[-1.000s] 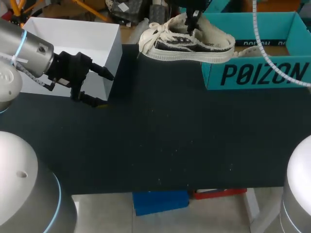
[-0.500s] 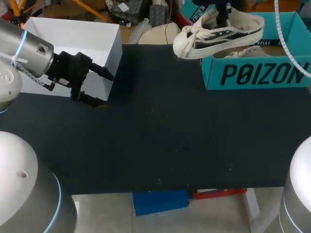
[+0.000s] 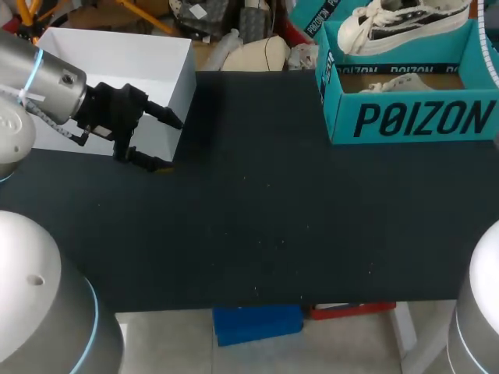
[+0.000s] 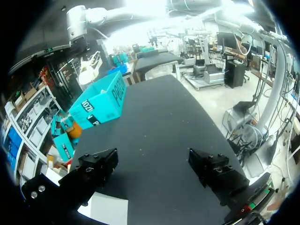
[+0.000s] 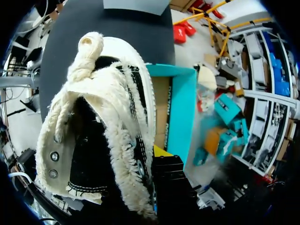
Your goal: Take the shoe out of the shoebox, open the shoe tongue, remove and reinsert the insole, then place the shoe into the shoebox
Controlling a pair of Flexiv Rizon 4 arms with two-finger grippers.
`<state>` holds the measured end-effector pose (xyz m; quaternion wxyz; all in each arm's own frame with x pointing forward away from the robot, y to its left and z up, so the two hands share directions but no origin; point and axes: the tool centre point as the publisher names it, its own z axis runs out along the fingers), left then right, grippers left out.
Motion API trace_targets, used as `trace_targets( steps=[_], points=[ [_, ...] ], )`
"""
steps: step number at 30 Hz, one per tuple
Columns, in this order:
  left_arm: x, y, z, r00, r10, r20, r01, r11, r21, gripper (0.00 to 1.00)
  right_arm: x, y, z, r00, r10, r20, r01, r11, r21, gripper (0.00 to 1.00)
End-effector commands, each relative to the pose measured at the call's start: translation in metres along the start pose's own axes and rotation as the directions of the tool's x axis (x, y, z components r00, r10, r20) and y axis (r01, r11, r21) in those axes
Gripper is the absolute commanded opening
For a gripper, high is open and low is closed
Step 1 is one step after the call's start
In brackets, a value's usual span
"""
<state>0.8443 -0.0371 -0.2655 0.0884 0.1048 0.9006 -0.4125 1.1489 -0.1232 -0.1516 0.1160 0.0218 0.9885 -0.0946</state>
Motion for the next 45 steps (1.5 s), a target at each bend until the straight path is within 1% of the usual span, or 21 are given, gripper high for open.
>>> trace_targets(
  steps=[1,9,11,15,18,23,27,29,35,40,45],
  points=[
    [0.001,0.000,0.001,1.000,0.002,0.006,-0.002,1.000,-0.001,1.00,-0.056,-0.010,0.024,0.996,0.039,-0.084,-0.039,0.999,0.002,0.00],
    [0.001,0.000,0.001,1.000,0.002,0.006,-0.002,1.000,-0.001,1.00,-0.091,-0.025,0.070,0.993,0.075,-0.090,-0.077,0.997,-0.012,0.00],
    [0.001,0.000,0.001,1.000,0.002,0.006,-0.002,1.000,-0.001,1.00,-0.097,-0.028,0.081,0.993,0.081,-0.088,-0.083,0.996,-0.015,0.00],
    [0.001,0.000,0.001,1.000,0.002,0.006,-0.002,1.000,-0.001,1.00,-0.100,-0.032,0.106,0.991,0.100,-0.093,-0.103,0.994,-0.031,0.00],
    [0.001,0.000,0.001,1.000,0.002,0.006,-0.002,1.000,-0.001,1.00,-0.100,-0.035,0.123,0.990,0.111,-0.090,-0.115,0.992,-0.043,0.00],
    [0.001,0.000,0.001,1.000,0.002,0.006,-0.002,1.000,-0.001,1.00,-0.095,-0.032,0.139,0.989,0.118,-0.087,-0.123,0.991,-0.054,0.00],
    [0.001,0.000,0.001,1.000,0.002,0.006,-0.002,1.000,-0.001,1.00,-0.086,-0.031,0.155,0.989,0.110,-0.101,-0.118,0.990,-0.073,0.00],
    [0.001,0.000,0.001,1.000,0.002,0.006,-0.002,1.000,-0.001,1.00,-0.083,-0.031,0.160,0.988,0.112,-0.103,-0.120,0.990,-0.075,0.00],
    [0.001,0.000,0.001,1.000,0.002,0.006,-0.002,1.000,-0.001,1.00,-0.062,-0.023,0.177,0.983,0.124,-0.132,-0.137,0.986,-0.093,0.00],
    [0.001,0.000,0.001,1.000,0.002,0.006,-0.002,1.000,-0.001,1.00,-0.054,-0.018,0.192,0.983,0.123,-0.133,-0.138,0.985,-0.107,0.00],
    [0.001,0.000,0.001,1.000,0.002,0.006,-0.002,1.000,-0.001,1.00,-0.052,-0.015,0.205,0.983,0.122,-0.138,-0.138,0.984,-0.113,0.00]
  ],
)
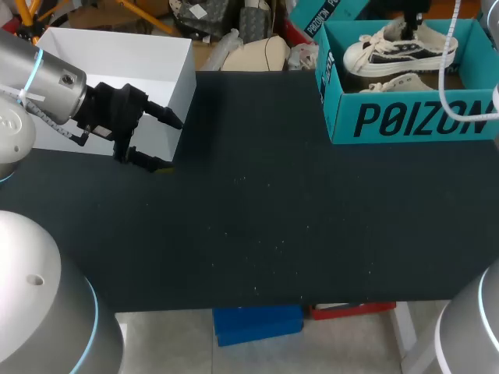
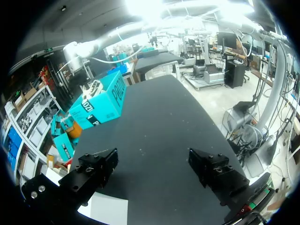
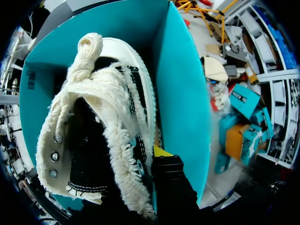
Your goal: Take the shoe out of the shoebox, open the shoe tongue, remove and reinsert the insole, then place the shoe into the shoebox
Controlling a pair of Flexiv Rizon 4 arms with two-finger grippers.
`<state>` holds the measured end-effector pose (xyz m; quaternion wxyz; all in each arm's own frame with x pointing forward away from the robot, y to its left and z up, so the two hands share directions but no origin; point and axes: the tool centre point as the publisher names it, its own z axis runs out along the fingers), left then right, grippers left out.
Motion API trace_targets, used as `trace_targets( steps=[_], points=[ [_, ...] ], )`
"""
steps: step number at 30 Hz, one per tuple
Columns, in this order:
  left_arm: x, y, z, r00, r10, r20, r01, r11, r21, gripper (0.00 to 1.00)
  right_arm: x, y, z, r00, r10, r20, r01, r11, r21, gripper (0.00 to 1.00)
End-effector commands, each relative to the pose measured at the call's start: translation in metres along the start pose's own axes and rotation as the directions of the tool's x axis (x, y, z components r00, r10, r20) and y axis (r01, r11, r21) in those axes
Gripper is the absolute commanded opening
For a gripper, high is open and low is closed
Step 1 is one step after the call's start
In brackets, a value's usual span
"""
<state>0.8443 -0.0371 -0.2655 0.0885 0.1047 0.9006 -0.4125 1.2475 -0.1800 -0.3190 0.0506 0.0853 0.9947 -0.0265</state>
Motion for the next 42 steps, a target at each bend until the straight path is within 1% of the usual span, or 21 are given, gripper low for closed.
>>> trace_targets(
  steps=[1,14,19,23,24,25,26,28,29,30,31,32,33,34,36,37,38,39,40,41,42],
  points=[
    [0.001,0.000,0.001,1.000,0.002,0.006,-0.002,1.000,-0.001,1.00,0.005,0.001,0.016,1.000,0.001,0.013,-0.001,1.000,-0.005,0.00],
    [0.001,0.000,0.001,1.000,0.002,0.006,-0.002,1.000,-0.001,1.00,-0.004,0.001,0.047,1.000,-0.006,-0.016,0.005,1.000,-0.021,0.00],
    [0.001,0.000,0.001,1.000,0.002,0.006,-0.002,1.000,-0.001,1.00,-0.004,0.003,0.057,0.999,-0.020,-0.042,0.019,1.000,-0.017,0.00],
    [0.001,0.000,0.001,1.000,0.002,0.006,-0.002,1.000,-0.001,1.00,0.000,0.004,0.061,0.998,-0.015,-0.065,0.015,1.000,-0.014,0.00],
    [0.001,0.000,0.001,1.000,0.002,0.006,-0.002,1.000,-0.001,1.00,0.001,0.004,0.061,0.998,-0.016,-0.067,0.015,1.000,-0.013,0.25],
    [0.001,0.000,0.001,1.000,0.002,0.006,-0.002,1.000,-0.001,1.00,0.002,0.003,0.061,0.997,-0.014,-0.070,0.013,1.000,-0.009,0.43],
    [0.001,0.000,0.001,1.000,0.002,0.006,-0.002,1.000,-0.001,1.00,0.003,0.002,0.060,0.997,-0.009,-0.071,0.008,1.000,-0.007,0.46],
    [0.001,0.000,0.001,1.000,0.002,0.006,-0.002,1.000,-0.001,1.00,0.003,0.000,0.057,0.998,0.000,-0.070,0.000,1.000,0.000,0.49],
    [0.001,0.000,0.001,1.000,0.002,0.006,-0.002,1.000,-0.001,1.00,0.003,-0.002,0.056,0.998,0.002,-0.067,-0.002,1.000,0.001,0.76],
    [0.001,0.000,0.001,1.000,0.002,0.006,-0.002,1.000,-0.001,1.00,0.003,-0.003,0.053,0.998,0.003,-0.063,-0.003,1.000,0.006,0.81],
    [0.001,0.000,0.001,1.000,0.002,0.006,-0.002,1.000,-0.001,1.00,0.002,-0.005,0.050,0.998,0.007,-0.059,-0.006,1.000,0.011,0.83],
    [0.001,0.000,0.001,1.000,0.002,0.006,-0.002,1.000,-0.001,1.00,0.002,-0.006,0.046,0.999,0.011,-0.051,-0.010,1.000,0.015,0.87],
    [0.001,0.000,0.001,1.000,0.002,0.006,-0.002,1.000,-0.001,1.00,0.002,-0.007,0.042,0.999,0.012,-0.048,-0.011,1.000,0.018,0.85],
    [0.001,0.000,0.001,1.000,0.002,0.006,-0.002,1.000,-0.001,1.00,0.001,-0.008,0.038,0.999,0.016,-0.043,-0.015,1.000,0.023,0.85],
    [0.001,0.000,0.001,1.000,0.002,0.006,-0.002,1.000,-0.001,1.00,0.002,-0.012,0.031,0.999,0.023,-0.033,-0.022,0.999,0.031,0.89],
    [0.001,0.000,0.001,1.000,0.002,0.006,-0.002,1.000,-0.001,1.00,0.002,-0.013,0.026,0.999,0.027,-0.027,-0.026,0.999,0.036,0.95],
    [0.001,0.000,0.001,1.000,0.002,0.006,-0.002,1.000,-0.001,1.00,0.002,-0.013,0.021,0.999,0.031,-0.022,-0.030,0.999,0.041,0.96],
    [0.001,0.000,0.001,1.000,0.002,0.006,-0.002,1.000,-0.001,1.00,0.003,-0.015,0.016,0.999,0.034,-0.019,-0.033,0.998,0.044,0.96],
    [0.001,0.000,0.001,1.000,0.002,0.006,-0.002,1.000,-0.001,1.00,0.004,-0.016,0.010,0.999,0.036,-0.015,-0.036,0.998,0.047,0.92],
    [0.001,0.000,0.001,1.000,0.002,0.006,-0.002,1.000,-0.001,1.00,0.006,-0.017,0.003,0.999,0.040,-0.011,-0.040,0.998,0.054,0.91],
    [0.001,0.000,0.001,1.000,0.002,0.006,-0.002,1.000,-0.001,1.00,0.009,-0.018,-0.004,0.999,0.047,-0.003,-0.046,0.997,0.060,0.85]
  ],
)
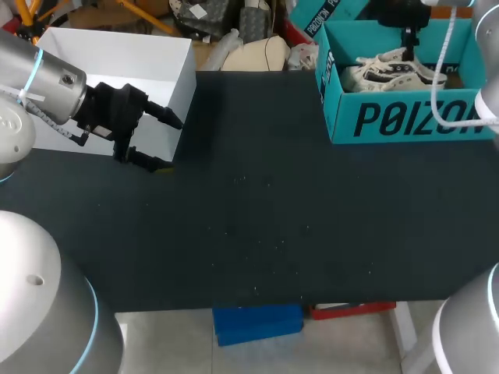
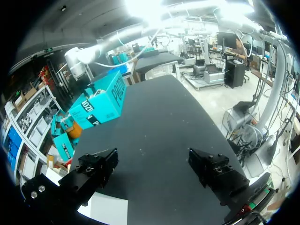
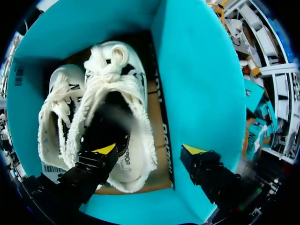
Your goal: Take the shoe out of the shoebox, open the shoe tongue, remove and reinsert the insole, then place the shoe into the shoebox
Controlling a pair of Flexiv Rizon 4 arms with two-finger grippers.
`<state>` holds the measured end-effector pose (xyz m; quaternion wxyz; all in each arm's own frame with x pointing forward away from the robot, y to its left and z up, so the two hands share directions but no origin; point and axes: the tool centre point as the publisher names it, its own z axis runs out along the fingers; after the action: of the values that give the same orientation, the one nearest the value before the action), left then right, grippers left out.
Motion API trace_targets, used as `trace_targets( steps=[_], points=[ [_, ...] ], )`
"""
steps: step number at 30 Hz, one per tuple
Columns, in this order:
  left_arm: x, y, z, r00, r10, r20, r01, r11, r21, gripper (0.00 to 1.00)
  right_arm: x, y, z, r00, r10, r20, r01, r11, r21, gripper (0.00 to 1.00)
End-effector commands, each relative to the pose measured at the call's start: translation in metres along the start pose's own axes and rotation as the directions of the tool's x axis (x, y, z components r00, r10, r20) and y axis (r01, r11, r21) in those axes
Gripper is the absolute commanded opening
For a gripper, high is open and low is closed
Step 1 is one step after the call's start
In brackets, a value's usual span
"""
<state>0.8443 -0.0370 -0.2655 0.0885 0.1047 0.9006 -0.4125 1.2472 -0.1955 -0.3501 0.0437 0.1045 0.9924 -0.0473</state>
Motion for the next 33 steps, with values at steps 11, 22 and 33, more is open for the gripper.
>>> trace_targets(
  steps=[11,22,33],
  points=[
    [0.001,0.000,0.001,1.000,0.002,0.006,-0.002,1.000,-0.001,1.00,0.063,-0.011,-0.117,0.987,0.117,0.113,-0.127,0.988,0.087,0.42],
    [0.001,0.000,0.001,1.000,0.002,0.006,-0.002,1.000,-0.001,1.00,0.175,0.034,-0.174,0.938,0.289,0.193,-0.312,0.945,0.097,0.47],
    [0.001,0.000,0.001,1.000,0.002,0.006,-0.002,1.000,-0.001,1.00,0.291,0.107,-0.206,0.844,0.494,0.208,-0.516,0.854,0.066,0.63]
  ],
)
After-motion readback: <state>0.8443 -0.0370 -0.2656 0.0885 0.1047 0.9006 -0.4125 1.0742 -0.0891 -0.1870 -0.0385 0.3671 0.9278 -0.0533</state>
